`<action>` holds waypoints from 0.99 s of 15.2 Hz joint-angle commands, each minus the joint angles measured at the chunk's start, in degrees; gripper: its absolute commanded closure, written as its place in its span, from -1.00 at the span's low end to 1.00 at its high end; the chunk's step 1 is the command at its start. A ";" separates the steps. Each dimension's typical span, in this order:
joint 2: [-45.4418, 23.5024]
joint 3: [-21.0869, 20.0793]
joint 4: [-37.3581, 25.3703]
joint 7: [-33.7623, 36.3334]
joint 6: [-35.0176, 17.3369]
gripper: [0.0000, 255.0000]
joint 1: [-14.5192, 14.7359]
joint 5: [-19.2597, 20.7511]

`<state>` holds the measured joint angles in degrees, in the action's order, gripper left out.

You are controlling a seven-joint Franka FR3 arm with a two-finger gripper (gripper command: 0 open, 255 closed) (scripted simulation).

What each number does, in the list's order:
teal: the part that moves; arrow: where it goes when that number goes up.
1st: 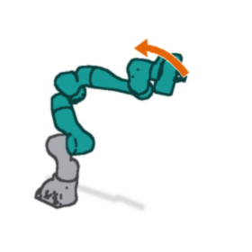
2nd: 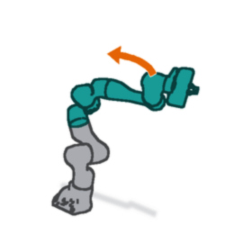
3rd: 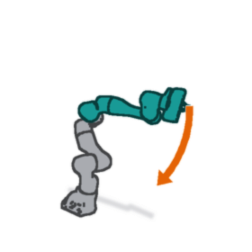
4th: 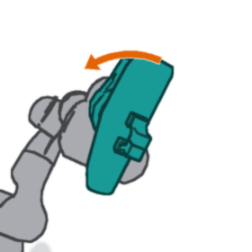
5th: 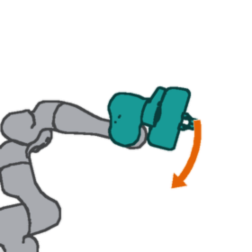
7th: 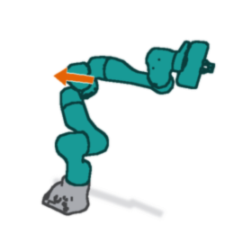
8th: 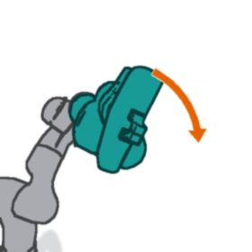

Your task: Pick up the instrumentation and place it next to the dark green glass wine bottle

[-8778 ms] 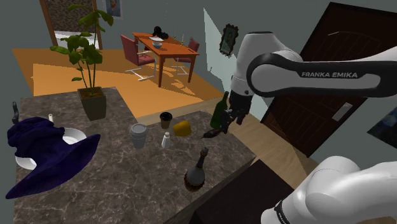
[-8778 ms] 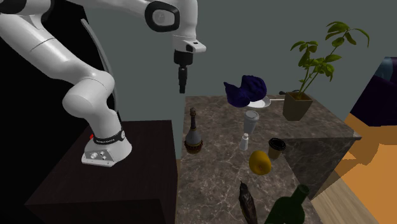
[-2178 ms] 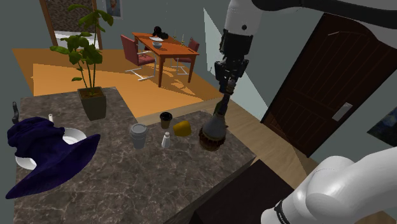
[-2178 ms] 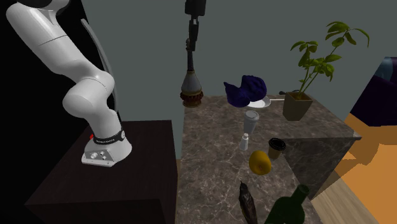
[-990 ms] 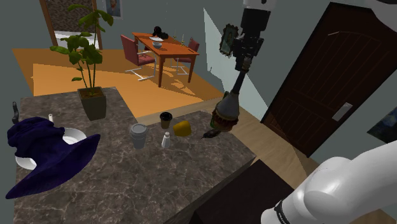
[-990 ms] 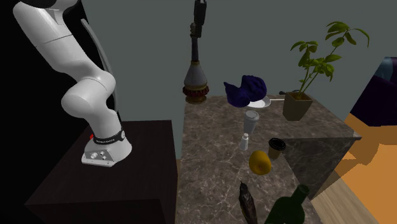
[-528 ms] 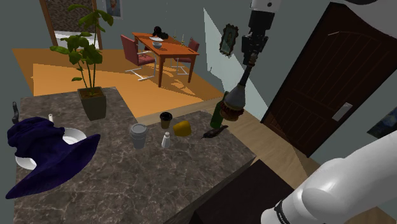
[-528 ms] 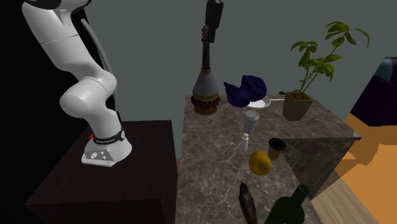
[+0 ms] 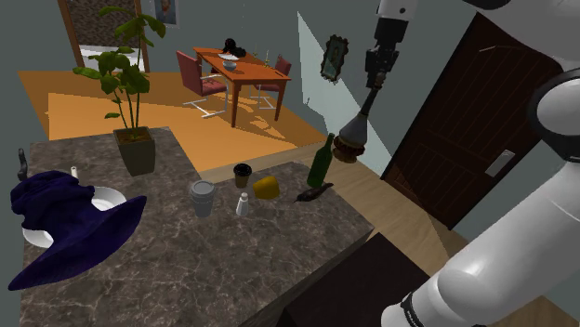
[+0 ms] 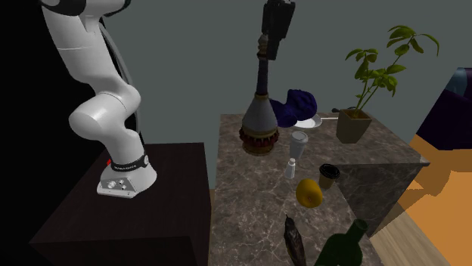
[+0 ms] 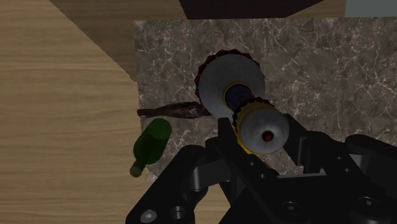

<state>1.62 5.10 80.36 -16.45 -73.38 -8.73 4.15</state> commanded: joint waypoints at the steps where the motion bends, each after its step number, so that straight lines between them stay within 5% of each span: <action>1: -2.58 1.38 -3.10 -2.83 0.26 1.00 -1.29 0.03; 6: -11.72 4.41 -14.88 -9.49 2.53 1.00 -5.11 -0.95; 10: -22.31 6.23 -30.20 -14.68 7.02 1.00 -9.45 -2.91; 15: -17.78 5.99 -19.03 -13.88 0.39 1.00 -8.55 -2.08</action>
<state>-17.14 11.09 58.95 -30.38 -71.47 -17.40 1.91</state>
